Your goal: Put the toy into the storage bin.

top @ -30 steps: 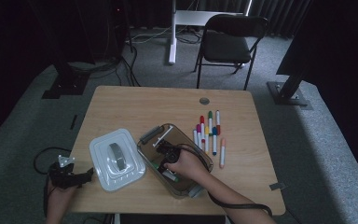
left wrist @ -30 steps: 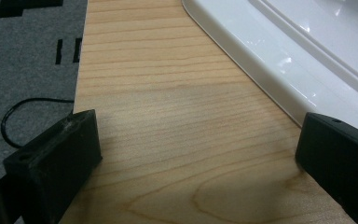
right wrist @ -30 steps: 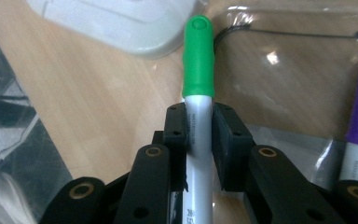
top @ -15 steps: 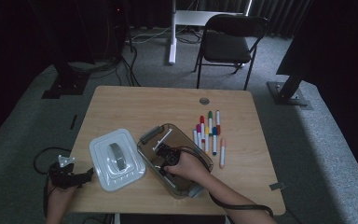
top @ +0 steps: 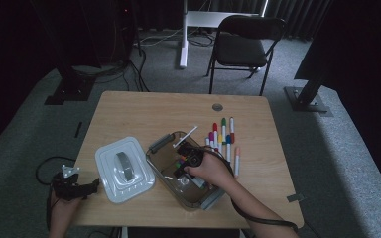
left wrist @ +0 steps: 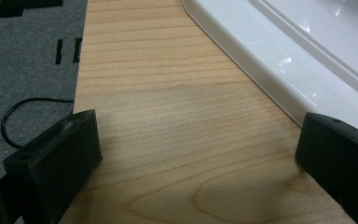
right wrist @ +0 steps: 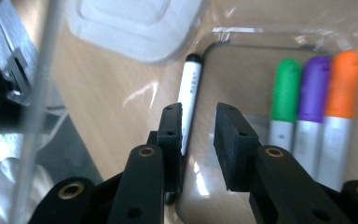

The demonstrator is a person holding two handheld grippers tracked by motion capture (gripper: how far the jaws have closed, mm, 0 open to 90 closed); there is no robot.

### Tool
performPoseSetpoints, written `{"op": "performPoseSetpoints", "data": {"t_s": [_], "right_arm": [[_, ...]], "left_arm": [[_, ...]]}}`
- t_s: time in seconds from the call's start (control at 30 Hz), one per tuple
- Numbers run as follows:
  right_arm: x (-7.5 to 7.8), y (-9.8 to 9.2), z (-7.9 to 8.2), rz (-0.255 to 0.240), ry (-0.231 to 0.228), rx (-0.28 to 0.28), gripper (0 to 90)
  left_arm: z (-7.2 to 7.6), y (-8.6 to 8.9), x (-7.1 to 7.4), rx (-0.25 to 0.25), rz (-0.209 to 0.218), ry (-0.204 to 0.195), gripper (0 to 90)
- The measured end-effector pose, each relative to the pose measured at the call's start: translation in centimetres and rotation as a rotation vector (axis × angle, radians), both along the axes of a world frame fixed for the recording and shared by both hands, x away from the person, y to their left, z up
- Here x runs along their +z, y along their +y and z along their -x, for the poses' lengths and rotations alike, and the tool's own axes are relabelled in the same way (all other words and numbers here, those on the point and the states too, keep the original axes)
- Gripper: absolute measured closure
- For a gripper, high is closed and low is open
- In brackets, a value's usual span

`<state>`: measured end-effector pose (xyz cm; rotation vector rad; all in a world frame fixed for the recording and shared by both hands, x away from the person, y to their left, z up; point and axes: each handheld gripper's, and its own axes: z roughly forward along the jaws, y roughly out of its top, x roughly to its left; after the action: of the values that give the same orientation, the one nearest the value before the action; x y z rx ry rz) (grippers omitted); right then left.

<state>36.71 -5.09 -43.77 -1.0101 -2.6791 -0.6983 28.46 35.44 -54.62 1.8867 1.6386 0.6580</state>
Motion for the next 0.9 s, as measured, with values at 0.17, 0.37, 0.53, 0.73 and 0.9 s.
{"op": "performPoseSetpoints", "data": {"t_s": [0.17, 0.37, 0.53, 0.73, 0.9], "right_arm": [[3.1, -3.5, -0.1, -0.076, -0.058, -0.063, 71.6], [5.5, -8.3, -0.5, -0.135, -0.115, -0.157, 71.0], [6.1, -11.9, -1.0, -0.165, -0.153, -0.230, 64.5], [4.3, -15.1, -2.0, -0.118, -0.163, -0.299, 56.6], [1.6, -17.4, -3.1, -0.071, -0.149, -0.396, 54.9]], "left_arm": [[0.0, 0.0, 0.0, -0.001, -0.002, 0.000, 0.4], [0.0, 0.0, 0.0, -0.001, -0.002, 0.000, 0.5], [0.0, 0.0, 0.0, -0.002, -0.003, 0.001, 0.5], [0.0, 0.0, 0.0, -0.001, -0.001, 0.001, 0.5], [0.0, 0.0, 0.0, -0.001, -0.001, 0.001, 0.5]]}}
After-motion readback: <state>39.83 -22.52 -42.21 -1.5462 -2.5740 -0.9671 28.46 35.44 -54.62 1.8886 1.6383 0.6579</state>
